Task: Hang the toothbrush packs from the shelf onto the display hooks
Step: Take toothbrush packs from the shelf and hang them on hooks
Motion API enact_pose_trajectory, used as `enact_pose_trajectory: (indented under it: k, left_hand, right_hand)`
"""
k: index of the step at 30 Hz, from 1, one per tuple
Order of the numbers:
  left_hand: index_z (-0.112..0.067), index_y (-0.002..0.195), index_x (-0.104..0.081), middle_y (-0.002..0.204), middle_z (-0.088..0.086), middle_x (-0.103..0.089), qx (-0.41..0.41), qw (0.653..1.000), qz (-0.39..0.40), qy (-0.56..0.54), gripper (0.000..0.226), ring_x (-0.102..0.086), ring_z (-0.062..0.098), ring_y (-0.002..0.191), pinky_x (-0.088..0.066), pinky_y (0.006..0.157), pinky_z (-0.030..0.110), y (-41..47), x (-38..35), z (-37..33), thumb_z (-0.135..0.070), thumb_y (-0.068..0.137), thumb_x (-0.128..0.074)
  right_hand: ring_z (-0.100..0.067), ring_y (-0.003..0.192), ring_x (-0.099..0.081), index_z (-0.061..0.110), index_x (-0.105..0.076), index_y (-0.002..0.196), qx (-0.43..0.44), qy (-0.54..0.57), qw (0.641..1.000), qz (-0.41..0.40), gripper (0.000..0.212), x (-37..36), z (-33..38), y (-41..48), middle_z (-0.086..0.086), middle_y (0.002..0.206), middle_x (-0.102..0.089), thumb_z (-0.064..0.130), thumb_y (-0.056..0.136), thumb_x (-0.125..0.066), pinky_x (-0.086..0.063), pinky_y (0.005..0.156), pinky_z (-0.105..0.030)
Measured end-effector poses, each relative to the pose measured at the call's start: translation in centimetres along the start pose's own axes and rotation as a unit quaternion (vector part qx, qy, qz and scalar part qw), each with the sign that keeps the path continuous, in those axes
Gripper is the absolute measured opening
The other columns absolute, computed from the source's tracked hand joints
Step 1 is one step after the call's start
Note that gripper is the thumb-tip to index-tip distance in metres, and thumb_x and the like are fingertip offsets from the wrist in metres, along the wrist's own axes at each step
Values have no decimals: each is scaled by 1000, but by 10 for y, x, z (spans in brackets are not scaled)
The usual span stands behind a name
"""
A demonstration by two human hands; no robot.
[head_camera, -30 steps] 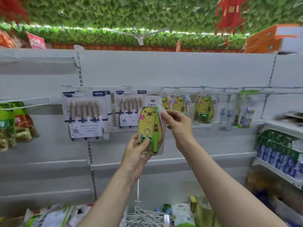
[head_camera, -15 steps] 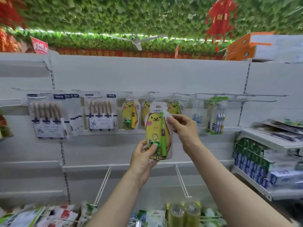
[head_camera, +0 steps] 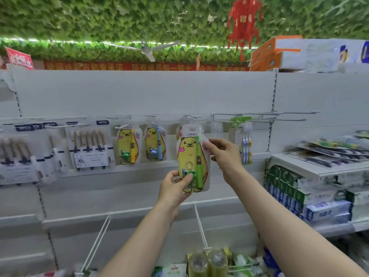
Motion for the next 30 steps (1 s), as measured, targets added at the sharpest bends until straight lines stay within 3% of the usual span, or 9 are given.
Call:
enact_pose_trajectory:
  k: [9, 17, 23, 30]
  left_hand:
    - [-14, 104, -60, 103, 13, -72, -12, 1000, 3, -18, 22, -70, 24, 91, -58, 83, 41, 35, -16, 4, -10, 87, -73]
    - [-14, 110, -60, 100, 11, -74, -19, 999, 1, -38, 27, -71, 25, 89, -57, 77, 38, 68, -14, 11, -11, 87, -73]
    - [-14, 111, -60, 102, 11, -72, -24, 999, -3, -43, 27, -70, 25, 90, -56, 85, 43, 98, -11, 18, -9, 87, -72]
    - [-18, 105, -59, 106, 13, -71, -19, 999, -11, -34, 24, -69, 28, 96, -56, 84, 41, 149, -10, 25, -8, 87, -72]
  right_hand:
    - [-10, 74, -65, 21, -73, 85, 22, -14, 1000, -10, 5, 7, -3, 31, 5, 77, -73, 20, 85, -78, -50, 69, -29]
    - [-11, 77, -65, 21, -73, 87, 36, -16, 999, -9, 5, 0, -18, 61, 1, 82, -73, 19, 86, -77, -49, 66, -25]
    - [-12, 78, -64, 18, -74, 92, 36, -14, 999, -3, 6, -8, -37, 85, -1, 83, -72, 18, 86, -77, -49, 66, -26]
    - [-14, 81, -64, 15, -73, 97, 25, -28, 999, -7, 12, -15, -61, 125, -2, 85, -72, 20, 87, -76, -49, 68, -26]
Point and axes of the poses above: each hand's wrist, its own y-axis towards the middle knuckle, its own x-axis out of the back of the hand, z = x × y, the point moved 8 cm from there along y, towards the middle knuckle
